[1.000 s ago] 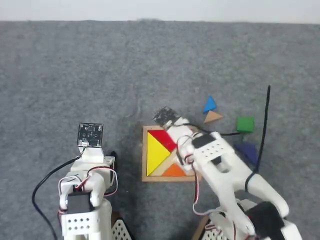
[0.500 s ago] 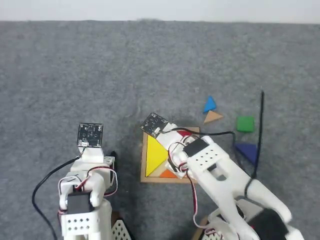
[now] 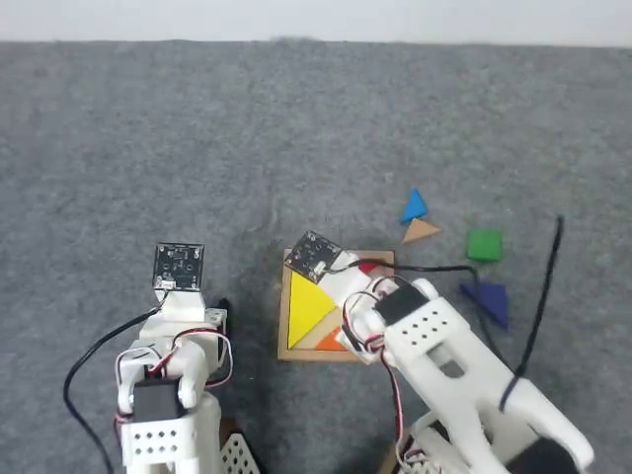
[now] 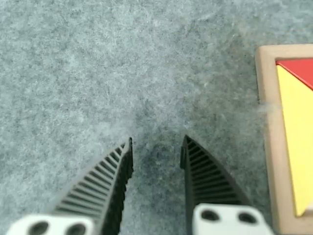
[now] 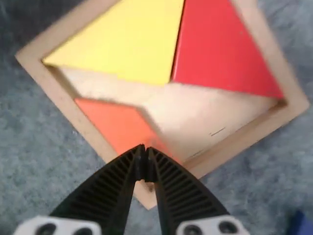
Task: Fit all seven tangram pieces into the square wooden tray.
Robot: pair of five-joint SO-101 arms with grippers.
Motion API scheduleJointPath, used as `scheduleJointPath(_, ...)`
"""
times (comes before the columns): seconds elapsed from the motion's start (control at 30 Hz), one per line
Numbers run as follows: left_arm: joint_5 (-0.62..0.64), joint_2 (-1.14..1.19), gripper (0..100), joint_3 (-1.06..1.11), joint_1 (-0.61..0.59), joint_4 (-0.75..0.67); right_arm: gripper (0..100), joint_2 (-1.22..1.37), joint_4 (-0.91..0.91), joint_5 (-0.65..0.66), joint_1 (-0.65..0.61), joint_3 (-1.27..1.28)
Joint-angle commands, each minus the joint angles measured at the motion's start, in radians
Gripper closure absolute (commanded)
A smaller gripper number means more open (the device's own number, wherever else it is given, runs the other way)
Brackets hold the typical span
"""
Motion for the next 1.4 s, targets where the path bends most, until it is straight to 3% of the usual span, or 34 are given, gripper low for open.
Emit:
scheduleJointPath(0.0, -0.009, -0.011, 85, -0.012, 0.006, 0.006, 98.9, 0.081, -0.054, 0.021, -0.008, -0.009)
scheduleJointPath(0.2, -0.009, -0.011, 85, -0.012, 0.006, 0.006, 98.9, 0.266, -0.076, 0.014, -0.140, -0.110)
scheduleJointPath(0.47, -0.009, -0.011, 85, -0.012, 0.006, 0.006, 99.0, 0.386, -0.061, 0.020, -0.208, -0.233)
scheduleJointPath(0.67, -0.009, -0.011, 85, -0.012, 0.006, 0.006, 99.0, 0.375, -0.058, 0.020, -0.225, -0.242)
scheduleJointPath(0.83, -0.009, -0.011, 85, -0.012, 0.006, 0.006, 98.4, 0.202, 0.028, 0.017, -0.214, -0.238)
scheduleJointPath(0.93, -0.009, -0.011, 85, -0.012, 0.006, 0.006, 94.3, 0.044, 0.108, 0.018, -0.127, -0.238)
scheduleJointPath(1.1, -0.009, -0.011, 85, -0.012, 0.006, 0.006, 88.9, -0.137, 0.173, 0.020, 0.173, -0.298)
scheduleJointPath(1.2, -0.009, -0.011, 85, -0.012, 0.006, 0.006, 88.0, -0.079, 0.188, 0.014, 0.314, -0.414)
scheduleJointPath(1.37, -0.009, -0.011, 85, -0.012, 0.006, 0.006, 84.9, 0.240, 0.203, -0.026, 0.406, -0.646)
